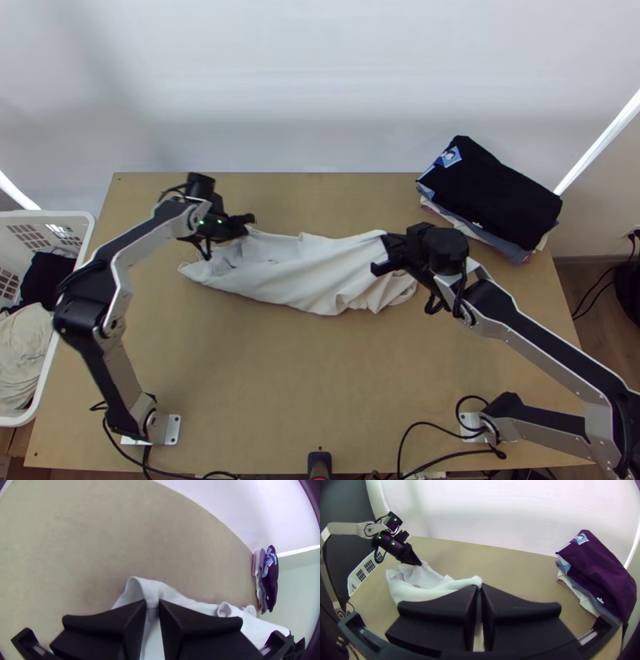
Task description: Fold the t-shirt
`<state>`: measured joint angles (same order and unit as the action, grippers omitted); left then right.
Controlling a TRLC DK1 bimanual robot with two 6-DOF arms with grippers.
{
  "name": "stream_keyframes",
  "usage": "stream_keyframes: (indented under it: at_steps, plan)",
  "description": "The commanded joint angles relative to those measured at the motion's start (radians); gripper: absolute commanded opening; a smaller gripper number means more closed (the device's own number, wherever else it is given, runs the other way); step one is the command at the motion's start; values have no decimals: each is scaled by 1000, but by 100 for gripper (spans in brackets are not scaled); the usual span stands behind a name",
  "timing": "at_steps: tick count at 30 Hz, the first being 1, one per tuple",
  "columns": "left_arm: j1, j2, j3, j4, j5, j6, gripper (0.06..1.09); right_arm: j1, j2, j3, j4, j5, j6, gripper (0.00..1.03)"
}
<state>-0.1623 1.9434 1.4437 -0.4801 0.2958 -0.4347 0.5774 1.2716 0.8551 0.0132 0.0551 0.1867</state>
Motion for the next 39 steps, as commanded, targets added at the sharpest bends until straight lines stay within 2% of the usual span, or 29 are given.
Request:
stream_keyframes:
  at_steps: [1, 2, 5, 8, 20, 24, 39]
  plan:
    - [32, -92, -26, -11, 5, -12, 31, -14, 2, 7, 14, 14, 13, 3]
    - [35, -97, -29, -11, 6, -6, 33, -14, 0, 5, 14, 15, 13, 3]
    - [38, -86, -26, -43, 6, 40, 56, -13, -3, 1, 14, 15, 13, 3]
    - [41, -77, -32, -71, 6, 56, 63, -10, -3, 1, 14, 15, 14, 3]
    - [38, -32, -59, -69, 9, 53, 63, -2, -6, -5, 13, 17, 14, 3]
    - [24, -8, -65, -34, 8, 42, 52, 4, -3, -11, 14, 17, 16, 3]
    - [7, 91, 23, -8, 9, 24, 52, 10, 11, -19, 18, 17, 17, 3]
